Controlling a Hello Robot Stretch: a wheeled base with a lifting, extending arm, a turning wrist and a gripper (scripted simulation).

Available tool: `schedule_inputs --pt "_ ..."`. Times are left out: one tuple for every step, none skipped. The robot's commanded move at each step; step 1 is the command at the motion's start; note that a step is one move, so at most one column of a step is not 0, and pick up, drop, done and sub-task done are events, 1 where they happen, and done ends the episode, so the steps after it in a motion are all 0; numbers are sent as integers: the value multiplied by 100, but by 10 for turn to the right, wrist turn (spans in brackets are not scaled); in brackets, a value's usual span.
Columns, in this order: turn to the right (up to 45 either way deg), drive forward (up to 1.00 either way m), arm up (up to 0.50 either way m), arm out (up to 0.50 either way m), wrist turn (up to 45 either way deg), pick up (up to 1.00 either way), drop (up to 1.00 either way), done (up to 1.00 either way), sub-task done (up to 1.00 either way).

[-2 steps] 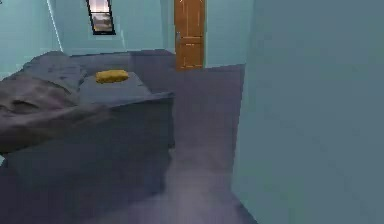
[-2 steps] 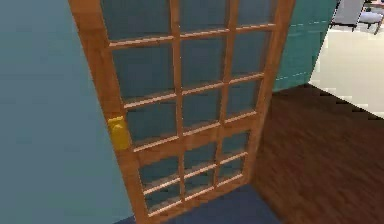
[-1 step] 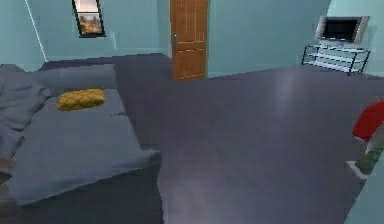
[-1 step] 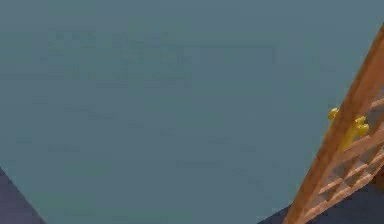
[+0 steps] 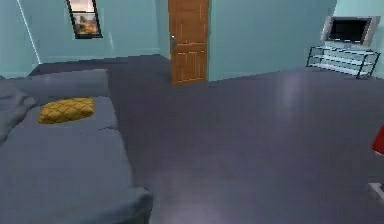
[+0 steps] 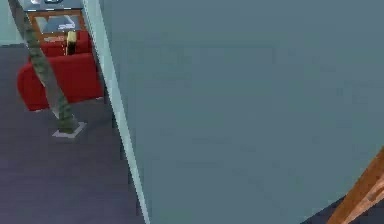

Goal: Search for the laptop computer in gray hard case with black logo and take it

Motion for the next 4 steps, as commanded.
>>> schedule_inputs --pt "180 0 0 0 0 0 0 0 0" --pt "0 85 0 0 0 0 0 0 0" --pt "390 0 0 0 0 0 0 0 0" --pt "0 5 0 0 0 0 0 0 0"
